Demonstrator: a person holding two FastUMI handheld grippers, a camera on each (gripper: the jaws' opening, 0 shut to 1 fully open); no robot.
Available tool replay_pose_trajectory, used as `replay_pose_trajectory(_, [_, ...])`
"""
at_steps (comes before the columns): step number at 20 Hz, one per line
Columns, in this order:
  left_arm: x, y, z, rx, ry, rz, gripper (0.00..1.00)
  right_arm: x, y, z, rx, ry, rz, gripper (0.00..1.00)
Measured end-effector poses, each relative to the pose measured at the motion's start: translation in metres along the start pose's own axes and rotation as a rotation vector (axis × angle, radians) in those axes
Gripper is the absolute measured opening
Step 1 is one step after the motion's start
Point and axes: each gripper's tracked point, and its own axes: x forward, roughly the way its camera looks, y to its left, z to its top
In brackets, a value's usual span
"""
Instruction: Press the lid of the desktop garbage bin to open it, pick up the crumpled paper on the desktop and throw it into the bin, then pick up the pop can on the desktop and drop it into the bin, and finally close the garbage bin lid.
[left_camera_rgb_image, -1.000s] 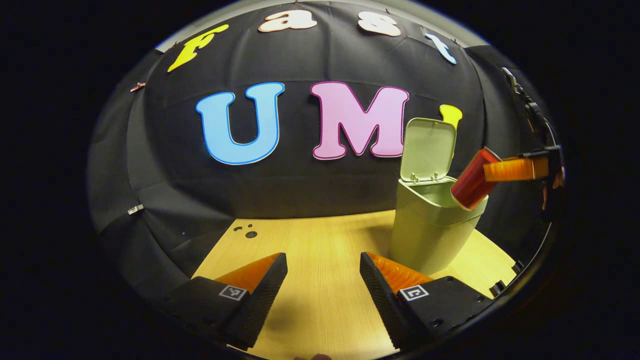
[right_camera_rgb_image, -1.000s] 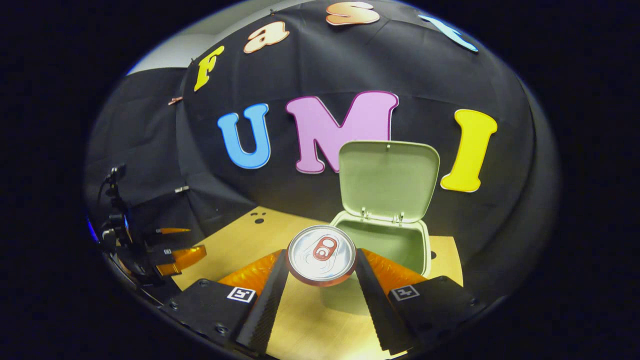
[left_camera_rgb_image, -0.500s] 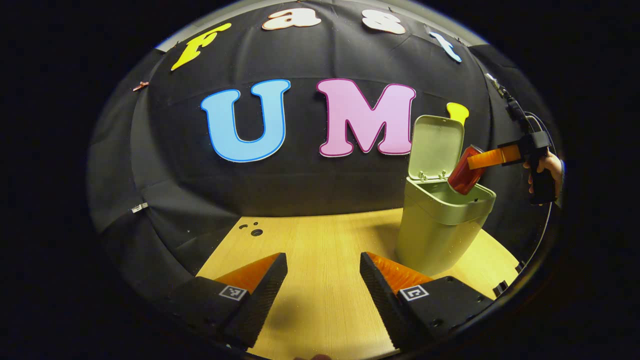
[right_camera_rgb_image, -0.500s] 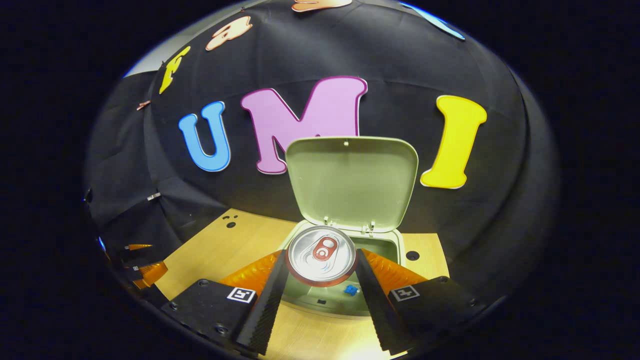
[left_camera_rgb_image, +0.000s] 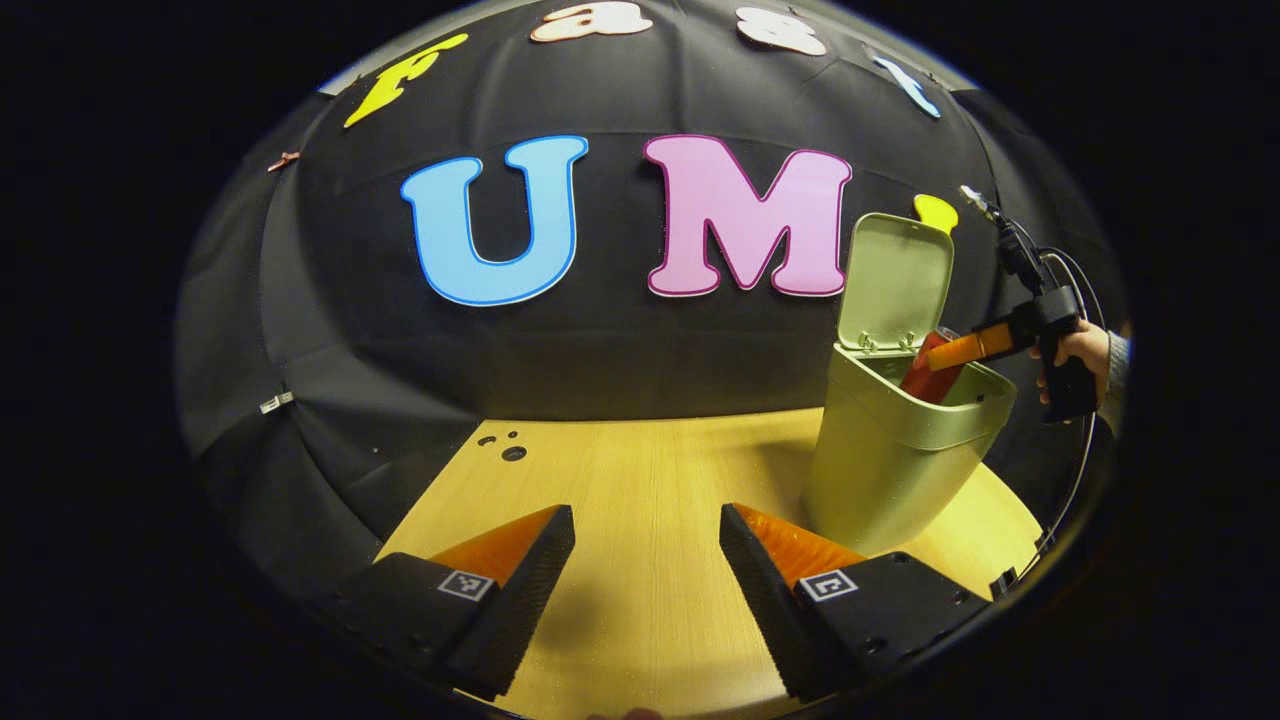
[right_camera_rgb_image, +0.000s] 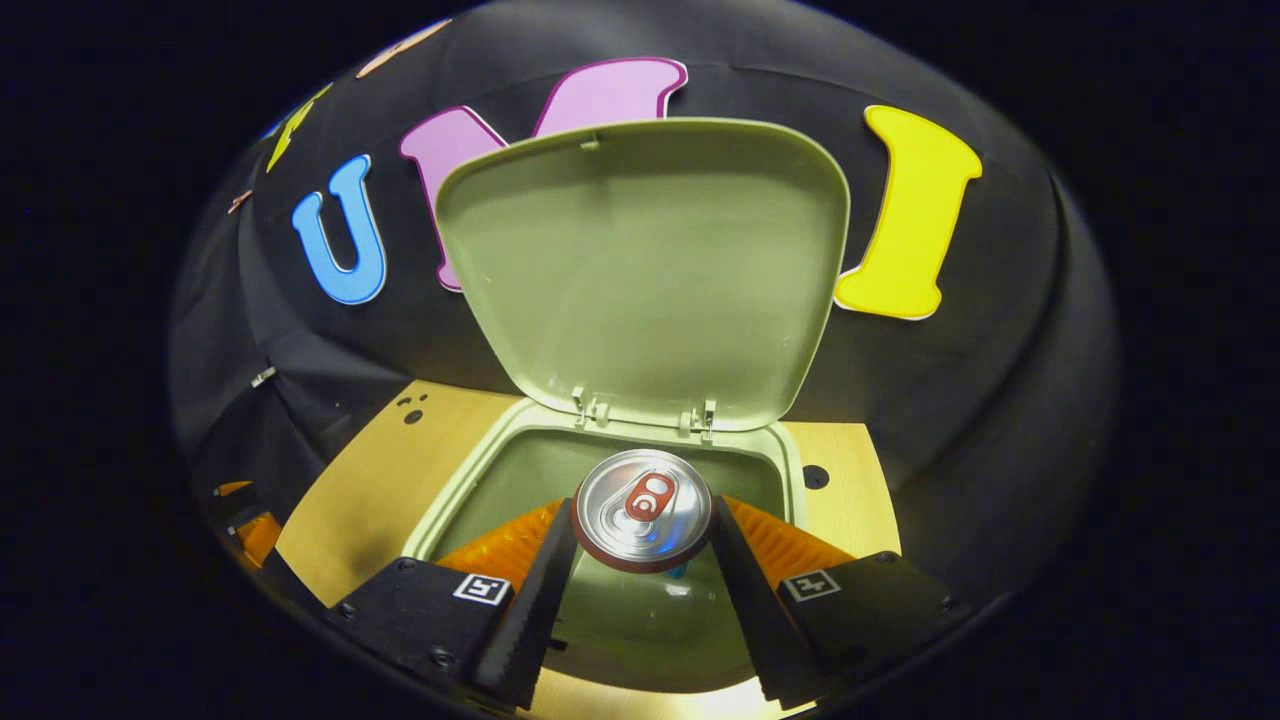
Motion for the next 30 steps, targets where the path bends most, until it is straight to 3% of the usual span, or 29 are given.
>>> replay_pose_trajectory(1, [0.002,0.0,-0.002,-0.003,0.005,0.002,0.95,0.004,-0.001,-0.003,-0.002,0.01,0.0,0.83])
replay_pose_trajectory(18, [-0.001,0.008,-0.011,-0.016,0.028,0.039,0.95,0.022,-0.008,-0.007,-0.003,0.022,-0.007,0.85])
replay_pose_trajectory(30, [-0.022,0.001,-0.009,-0.004,-0.002,0.011,0.95,-0.031,-0.002,0.013,0.008,-0.067,-0.011,0.85])
